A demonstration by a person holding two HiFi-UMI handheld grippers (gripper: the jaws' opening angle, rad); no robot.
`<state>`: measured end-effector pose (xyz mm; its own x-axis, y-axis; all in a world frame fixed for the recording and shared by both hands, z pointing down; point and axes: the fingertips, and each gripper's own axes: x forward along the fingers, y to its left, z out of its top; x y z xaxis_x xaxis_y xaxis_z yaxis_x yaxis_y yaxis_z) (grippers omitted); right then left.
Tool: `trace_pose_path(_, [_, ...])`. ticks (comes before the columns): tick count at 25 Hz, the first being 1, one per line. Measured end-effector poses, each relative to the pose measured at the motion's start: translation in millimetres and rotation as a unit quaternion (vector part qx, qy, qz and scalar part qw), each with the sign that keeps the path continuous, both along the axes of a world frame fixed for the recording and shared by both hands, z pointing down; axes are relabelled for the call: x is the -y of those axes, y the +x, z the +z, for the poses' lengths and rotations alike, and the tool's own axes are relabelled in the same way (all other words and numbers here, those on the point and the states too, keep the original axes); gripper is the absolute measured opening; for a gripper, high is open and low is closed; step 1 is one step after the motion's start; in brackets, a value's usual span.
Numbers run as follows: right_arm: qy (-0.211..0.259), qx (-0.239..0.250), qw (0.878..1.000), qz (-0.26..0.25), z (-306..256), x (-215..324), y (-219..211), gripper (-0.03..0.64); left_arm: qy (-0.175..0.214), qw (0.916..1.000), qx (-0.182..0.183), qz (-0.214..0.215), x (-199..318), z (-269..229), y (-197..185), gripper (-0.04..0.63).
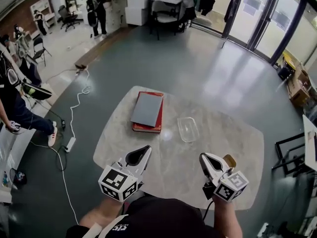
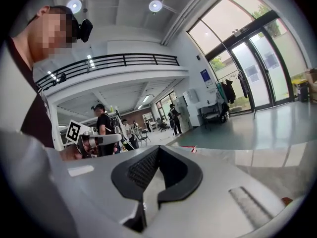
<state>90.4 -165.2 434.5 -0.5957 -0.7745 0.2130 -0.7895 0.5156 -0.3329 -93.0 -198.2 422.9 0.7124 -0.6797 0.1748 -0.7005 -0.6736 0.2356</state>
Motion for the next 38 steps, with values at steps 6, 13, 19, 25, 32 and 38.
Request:
trace_pose_path(6, [-0.007,-0.013,0.999,0.044,5,-2,4,0.002,-0.006,0.9984,-0.007,0.057,16,9,16,0.003])
trace_pose_path(13, [-0.029,-0.025,0.997,0.074,20,-8,27,0.002,-0.007,0.9945,-0.013,0.104,26,10,52,0.003])
trace_pose_path(19, [-0.046,-0.028,0.996,0.064,31,6,37,0.002,-0.006,0.9944,-0.013,0.105,33,8,67,0.003])
trace_pose_path(25, [-0.066,-0.057,0.996,0.015,50,25,27,0.002,-0.020,0.9957,-0.016,0.089,40,24,71,0.003])
trace_pose_path(32, [-0.093,-0.100,0.990,-0.036,77,40,30,0.002,-0.044,0.9952,-0.017,0.086,44,45,89,0.003])
trace_pose_path(38, [-0.110,-0.140,0.981,-0.072,105,51,37,0.002,-0.058,0.9953,-0.010,0.078,49,59,100,0.003])
